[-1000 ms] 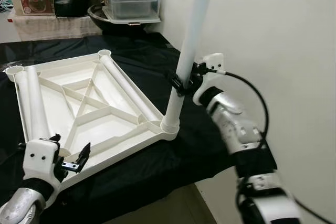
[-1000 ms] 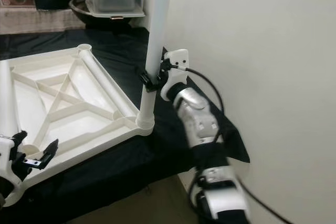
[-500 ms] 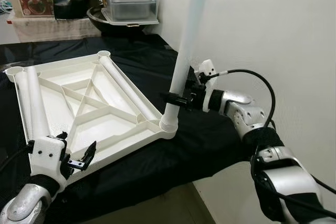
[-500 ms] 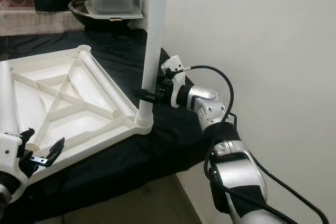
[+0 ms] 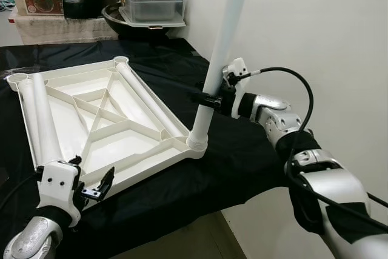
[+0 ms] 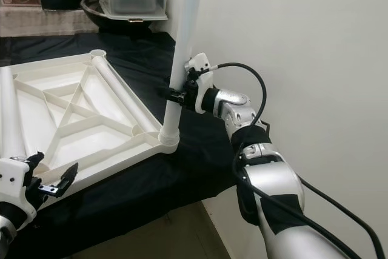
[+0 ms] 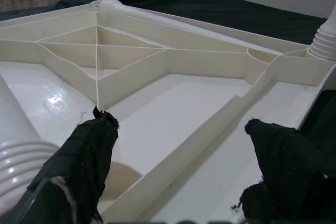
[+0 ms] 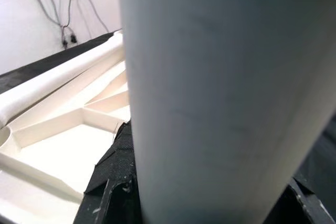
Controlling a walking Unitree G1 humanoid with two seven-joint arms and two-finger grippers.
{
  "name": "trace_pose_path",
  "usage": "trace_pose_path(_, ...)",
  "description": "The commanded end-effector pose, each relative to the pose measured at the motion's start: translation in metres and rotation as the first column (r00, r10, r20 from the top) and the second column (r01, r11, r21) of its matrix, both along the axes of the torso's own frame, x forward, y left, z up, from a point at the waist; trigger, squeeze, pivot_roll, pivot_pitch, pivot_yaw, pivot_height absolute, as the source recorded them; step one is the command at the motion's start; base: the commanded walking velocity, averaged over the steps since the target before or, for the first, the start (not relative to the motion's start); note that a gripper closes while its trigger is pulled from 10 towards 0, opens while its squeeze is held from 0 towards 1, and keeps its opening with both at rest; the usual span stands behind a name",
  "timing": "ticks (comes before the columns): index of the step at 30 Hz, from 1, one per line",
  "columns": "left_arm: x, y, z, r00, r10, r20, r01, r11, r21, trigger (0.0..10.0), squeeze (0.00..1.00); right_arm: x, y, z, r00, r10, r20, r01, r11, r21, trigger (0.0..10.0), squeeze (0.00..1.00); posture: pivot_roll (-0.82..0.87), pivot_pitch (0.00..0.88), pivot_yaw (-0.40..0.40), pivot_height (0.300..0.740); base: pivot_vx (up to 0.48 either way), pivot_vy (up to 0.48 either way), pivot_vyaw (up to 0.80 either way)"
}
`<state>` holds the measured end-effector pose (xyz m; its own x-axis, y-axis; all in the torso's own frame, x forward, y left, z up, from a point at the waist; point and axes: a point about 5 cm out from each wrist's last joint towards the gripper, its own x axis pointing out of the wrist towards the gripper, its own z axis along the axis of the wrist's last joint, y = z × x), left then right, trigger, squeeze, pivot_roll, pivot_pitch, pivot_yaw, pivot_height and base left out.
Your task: Building children table
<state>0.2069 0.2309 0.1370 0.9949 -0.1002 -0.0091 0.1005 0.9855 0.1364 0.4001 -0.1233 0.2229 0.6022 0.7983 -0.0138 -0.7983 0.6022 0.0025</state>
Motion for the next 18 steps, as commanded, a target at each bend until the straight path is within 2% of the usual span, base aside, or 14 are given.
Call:
trace_pose_path(1, -0.001, -0.004, -0.001, 1.000, -0.010, 0.002, 0.010, 1.000, -0.004, 10.0, 0.00, 0.003, -0.008, 0.006, 0.998, -0.059, 0.021, 0.059, 0.998, 0.021, 0.0, 0.00, 0.15, 0.000, -0.162, 0.740, 0.000, 0.000, 0.00)
trace_pose_path(4, -0.001, -0.004, -0.001, 1.000, -0.014, 0.001, 0.014, 1.000, -0.003, 10.0, 0.00, 0.005, -0.012, -0.004, 0.986, -0.168, -0.001, 0.168, 0.985, 0.029, 0.0, 0.00, 0.15, 0.000, -0.159, 0.740, 0.000, 0.000, 0.00)
trace_pose_path(5, -0.001, -0.004, -0.001, 1.000, -0.015, 0.001, 0.015, 1.000, -0.002, 10.0, 0.00, 0.007, -0.013, -0.010, 0.970, -0.240, -0.026, 0.240, 0.970, 0.021, 0.0, 0.00, 0.15, 0.000, -0.159, 0.740, 0.000, 0.000, 0.00)
trace_pose_path(7, -0.001, -0.004, -0.001, 1.000, -0.015, 0.001, 0.015, 1.000, -0.002, 10.0, 0.00, 0.007, -0.013, -0.010, 0.970, -0.240, -0.026, 0.240, 0.970, 0.021, 0.0, 0.00, 0.15, 0.000, -0.159, 0.740, 0.000, 0.000, 0.00)
trace_pose_path(8, -0.001, -0.004, -0.001, 1.000, -0.015, 0.001, 0.015, 1.000, -0.001, 10.0, 0.00, 0.008, -0.013, -0.014, 0.957, -0.287, -0.044, 0.287, 0.958, 0.013, 0.0, 0.00, 0.15, 0.000, -0.159, 0.740, 0.000, 0.000, 0.00)
trace_pose_path(9, -0.001, -0.003, -0.001, 1.000, -0.014, 0.001, 0.014, 1.000, 0.001, 10.0, 0.00, 0.009, -0.013, -0.020, 0.927, -0.368, -0.074, 0.369, 0.929, -0.002, 0.0, 0.00, 0.15, 0.000, -0.157, 0.740, 0.000, 0.000, 0.00)
trace_pose_path(10, -0.001, -0.003, -0.001, 1.000, -0.014, 0.001, 0.014, 1.000, 0.001, 10.0, 0.00, 0.009, -0.013, -0.020, 0.927, -0.368, -0.074, 0.369, 0.929, -0.002, 0.0, 0.00, 0.15, 0.000, -0.157, 0.740, 0.000, 0.000, 0.00)
trace_pose_path(11, -0.001, -0.002, -0.001, 1.000, -0.012, 0.000, 0.012, 1.000, 0.006, 10.0, 0.00, 0.006, -0.003, -0.038, 0.822, -0.556, -0.125, 0.558, 0.830, -0.015, 0.0, 0.00, 0.14, 0.000, -0.144, 0.740, 0.000, 0.000, 0.00)
trace_pose_path(12, -0.001, -0.002, -0.001, 1.000, -0.012, 0.000, 0.012, 1.000, 0.006, 10.0, 0.00, 0.006, -0.003, -0.038, 0.822, -0.556, -0.125, 0.558, 0.830, -0.015, 0.0, 0.00, 0.14, 0.000, -0.144, 0.740, 0.000, 0.000, 0.00)
trace_pose_path(14, 0.000, -0.002, -0.001, 1.000, -0.011, -0.002, 0.011, 1.000, 0.008, 10.0, 0.00, -0.008, 0.020, -0.050, 0.782, -0.604, -0.155, 0.611, 0.792, -0.002, 0.0, 0.00, 0.14, 0.000, -0.140, 0.740, 0.000, 0.000, 0.00)
trace_pose_path(16, 0.002, -0.002, -0.001, 1.000, -0.013, -0.002, 0.013, 1.000, 0.011, 10.0, 0.00, -0.021, 0.039, -0.055, 0.758, -0.624, -0.189, 0.637, 0.771, 0.012, 0.0, 0.00, 0.14, 0.000, -0.127, 0.740, 0.000, 0.000, 0.00)
trace_pose_path(17, 0.003, -0.003, -0.001, 1.000, -0.014, -0.001, 0.014, 1.000, 0.012, 10.0, 0.00, -0.025, 0.046, -0.055, 0.747, -0.633, -0.204, 0.650, 0.759, 0.025, 0.0, 0.00, 0.14, 0.000, -0.127, 0.740, 0.000, 0.000, 0.00)
trace_pose_path(18, 0.003, -0.003, -0.001, 1.000, -0.014, -0.001, 0.014, 1.000, 0.012, 10.0, 0.00, -0.025, 0.046, -0.055, 0.747, -0.633, -0.204, 0.650, 0.759, 0.025, 0.0, 0.00, 0.14, 0.000, -0.127, 0.740, 0.000, 0.000, 0.00)
